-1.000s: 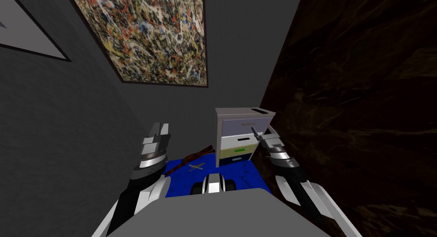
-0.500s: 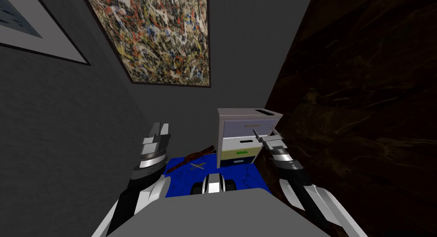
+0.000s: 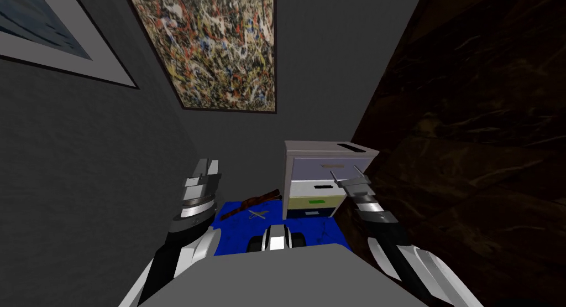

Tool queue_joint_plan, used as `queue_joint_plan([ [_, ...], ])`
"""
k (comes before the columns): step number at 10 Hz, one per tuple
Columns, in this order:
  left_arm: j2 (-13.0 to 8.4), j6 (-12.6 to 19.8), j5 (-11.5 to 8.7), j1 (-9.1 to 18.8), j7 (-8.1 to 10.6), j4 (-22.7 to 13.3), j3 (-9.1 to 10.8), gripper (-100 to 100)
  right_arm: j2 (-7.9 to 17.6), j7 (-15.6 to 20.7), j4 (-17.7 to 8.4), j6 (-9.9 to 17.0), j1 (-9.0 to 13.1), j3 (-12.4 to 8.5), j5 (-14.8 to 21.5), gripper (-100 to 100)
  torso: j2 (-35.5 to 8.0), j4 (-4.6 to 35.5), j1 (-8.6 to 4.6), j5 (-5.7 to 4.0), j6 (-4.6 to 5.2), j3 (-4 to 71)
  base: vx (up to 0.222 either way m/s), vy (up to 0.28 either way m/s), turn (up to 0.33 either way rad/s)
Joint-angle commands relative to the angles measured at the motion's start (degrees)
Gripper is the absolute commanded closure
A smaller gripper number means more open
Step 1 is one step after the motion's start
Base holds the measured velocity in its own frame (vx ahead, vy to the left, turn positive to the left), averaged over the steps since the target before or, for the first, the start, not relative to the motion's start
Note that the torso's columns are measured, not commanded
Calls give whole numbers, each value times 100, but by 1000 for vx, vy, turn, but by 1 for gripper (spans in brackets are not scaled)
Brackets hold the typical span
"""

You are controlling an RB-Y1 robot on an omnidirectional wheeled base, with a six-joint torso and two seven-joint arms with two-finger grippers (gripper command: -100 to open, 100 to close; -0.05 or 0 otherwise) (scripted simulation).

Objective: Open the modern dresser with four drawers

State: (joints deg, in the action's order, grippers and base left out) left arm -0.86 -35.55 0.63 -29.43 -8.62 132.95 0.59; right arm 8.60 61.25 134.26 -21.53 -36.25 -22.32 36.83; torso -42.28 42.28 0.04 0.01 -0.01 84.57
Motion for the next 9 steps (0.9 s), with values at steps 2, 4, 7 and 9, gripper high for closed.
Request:
queue_joint_plan([
  [2, 0, 0, 0, 0, 0, 0, 0, 0, -17, 575, -91, 41, -76, -120, 211, -100, -1, 0, -1, 0, 0, -1, 26, -11, 103],
  [4, 0, 0, 0, 0, 0, 0, 0, 0, -37, 866, -140, 57, -145, -193, 341, -100, 1, 0, -3, -1, 0, 0, 28, -5, 98],
  [7, 0, 0, 0, -1, 0, 0, 0, 0, -72, 1345, -242, 75, -285, -325, 583, -100, -2, 0, -5, -1, 3, -1, 28, -4, 98],
  [9, 0, 0, 0, -1, 0, 0, 0, 0, -88, 1624, -294, 77, -353, -384, 694, -100, -1, 0, -4, -1, 3, 0, 30, -2, 73],
])
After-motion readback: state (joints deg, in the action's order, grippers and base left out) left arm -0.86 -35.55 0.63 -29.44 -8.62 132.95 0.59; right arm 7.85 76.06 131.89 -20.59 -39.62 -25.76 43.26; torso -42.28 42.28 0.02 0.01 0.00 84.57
